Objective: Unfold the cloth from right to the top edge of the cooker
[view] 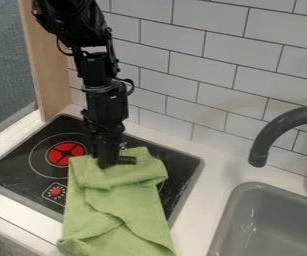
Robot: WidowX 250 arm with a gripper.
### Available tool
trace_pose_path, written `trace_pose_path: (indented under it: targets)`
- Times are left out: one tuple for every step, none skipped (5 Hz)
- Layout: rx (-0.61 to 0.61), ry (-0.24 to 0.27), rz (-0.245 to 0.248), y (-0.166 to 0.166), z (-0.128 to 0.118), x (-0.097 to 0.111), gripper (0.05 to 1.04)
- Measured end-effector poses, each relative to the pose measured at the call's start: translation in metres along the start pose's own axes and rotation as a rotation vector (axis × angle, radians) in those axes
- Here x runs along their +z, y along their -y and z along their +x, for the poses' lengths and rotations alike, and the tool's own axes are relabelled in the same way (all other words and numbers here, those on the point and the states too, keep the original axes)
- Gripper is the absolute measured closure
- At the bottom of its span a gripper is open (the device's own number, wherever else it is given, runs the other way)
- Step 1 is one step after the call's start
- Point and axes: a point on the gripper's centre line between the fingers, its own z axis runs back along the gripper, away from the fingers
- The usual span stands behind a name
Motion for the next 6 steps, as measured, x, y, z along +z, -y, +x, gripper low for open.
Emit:
trace_pose_path:
  targets:
    - [0.007,-0.001,-0.001,0.0,0.0,0.0,1.01]
    - [0.033,0.036,-0.022,-0.005,0.008,0.014,1.032]
    - [0.058,0.071,-0.013,-0.013,0.018,0.029,1.032]
    - [0.123,0.13,-0.004,-0.036,0.028,0.051,1.032]
    - [0.197,0.146,0.013,-0.064,0.029,0.055,1.032]
    - [0.254,0.171,0.04,-0.087,0.023,0.061,1.032]
